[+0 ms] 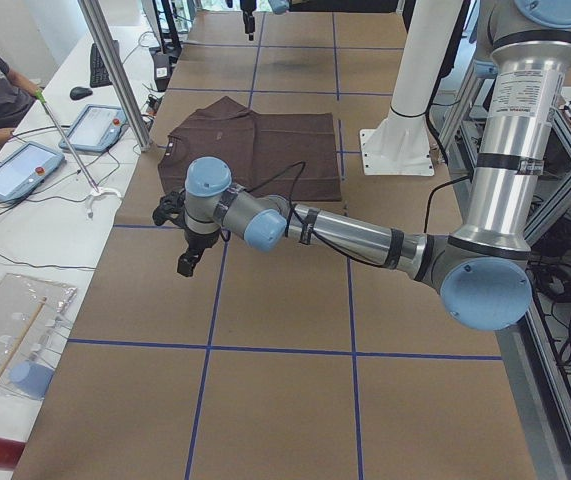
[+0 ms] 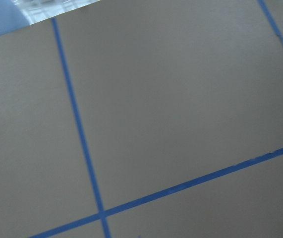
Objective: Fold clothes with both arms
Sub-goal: 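Move the right gripper toward the sleeve nearest it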
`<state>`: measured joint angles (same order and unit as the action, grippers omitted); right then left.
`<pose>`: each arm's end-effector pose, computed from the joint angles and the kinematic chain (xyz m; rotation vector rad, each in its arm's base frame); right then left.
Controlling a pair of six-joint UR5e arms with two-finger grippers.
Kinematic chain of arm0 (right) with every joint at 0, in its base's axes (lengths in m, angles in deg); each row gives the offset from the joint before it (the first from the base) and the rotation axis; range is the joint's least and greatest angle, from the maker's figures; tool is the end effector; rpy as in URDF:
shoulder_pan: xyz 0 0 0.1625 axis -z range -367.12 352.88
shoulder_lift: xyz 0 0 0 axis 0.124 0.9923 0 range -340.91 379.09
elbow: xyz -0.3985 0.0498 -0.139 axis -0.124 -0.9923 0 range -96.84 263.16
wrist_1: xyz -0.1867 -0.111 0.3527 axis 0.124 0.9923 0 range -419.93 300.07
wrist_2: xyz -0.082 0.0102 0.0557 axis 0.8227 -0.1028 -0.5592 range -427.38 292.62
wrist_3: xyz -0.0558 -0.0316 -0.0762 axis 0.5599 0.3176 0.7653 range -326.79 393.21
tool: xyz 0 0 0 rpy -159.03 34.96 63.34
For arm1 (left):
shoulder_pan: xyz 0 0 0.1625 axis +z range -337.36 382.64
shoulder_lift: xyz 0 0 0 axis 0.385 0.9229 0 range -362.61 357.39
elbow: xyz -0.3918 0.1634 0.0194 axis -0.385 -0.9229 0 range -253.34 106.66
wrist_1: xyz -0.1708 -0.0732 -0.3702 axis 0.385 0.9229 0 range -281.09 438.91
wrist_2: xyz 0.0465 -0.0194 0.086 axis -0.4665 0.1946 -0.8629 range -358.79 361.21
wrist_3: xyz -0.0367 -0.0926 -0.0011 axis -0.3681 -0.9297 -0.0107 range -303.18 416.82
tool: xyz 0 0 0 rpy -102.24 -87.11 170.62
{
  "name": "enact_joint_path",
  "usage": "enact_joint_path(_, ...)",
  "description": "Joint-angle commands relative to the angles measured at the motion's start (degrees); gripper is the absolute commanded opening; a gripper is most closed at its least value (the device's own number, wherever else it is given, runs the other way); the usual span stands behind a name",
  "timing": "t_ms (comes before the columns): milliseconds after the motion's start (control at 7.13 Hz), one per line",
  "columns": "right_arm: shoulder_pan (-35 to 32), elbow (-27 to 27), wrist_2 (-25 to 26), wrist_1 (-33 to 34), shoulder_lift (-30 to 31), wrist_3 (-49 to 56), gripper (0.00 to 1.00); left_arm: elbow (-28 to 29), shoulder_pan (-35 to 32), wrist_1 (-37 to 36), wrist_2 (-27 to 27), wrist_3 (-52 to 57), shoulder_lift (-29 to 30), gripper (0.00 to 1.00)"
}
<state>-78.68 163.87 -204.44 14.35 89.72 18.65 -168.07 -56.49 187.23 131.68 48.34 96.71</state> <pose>-0.1471 -0.6323 0.5125 0.1781 -0.8955 -0.2479 0.0407 -0.5767 0.4973 0.4181 0.7688 0.2384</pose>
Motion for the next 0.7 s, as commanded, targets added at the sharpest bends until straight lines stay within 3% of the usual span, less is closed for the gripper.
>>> enact_joint_path(0,6.41,-3.37,3.36,-0.19,-10.65,-12.73,1.00,2.18,4.84,0.32,-0.22,-2.75,4.20,1.00)
enact_joint_path(140,8.61,-5.46,5.02,-2.80,-13.29,-16.09,1.00,2.18,5.21,1.62,-0.22,-4.51,4.38,1.00)
enact_joint_path(421,12.65,-14.05,9.84,-14.29,-16.73,-25.83,0.99,1.92,5.22,2.69,0.05,-5.92,4.30,1.00)
enact_joint_path(561,14.50,-15.14,11.09,-14.77,-17.35,-28.31,0.99,1.48,5.22,2.78,0.05,-7.41,4.38,1.00)
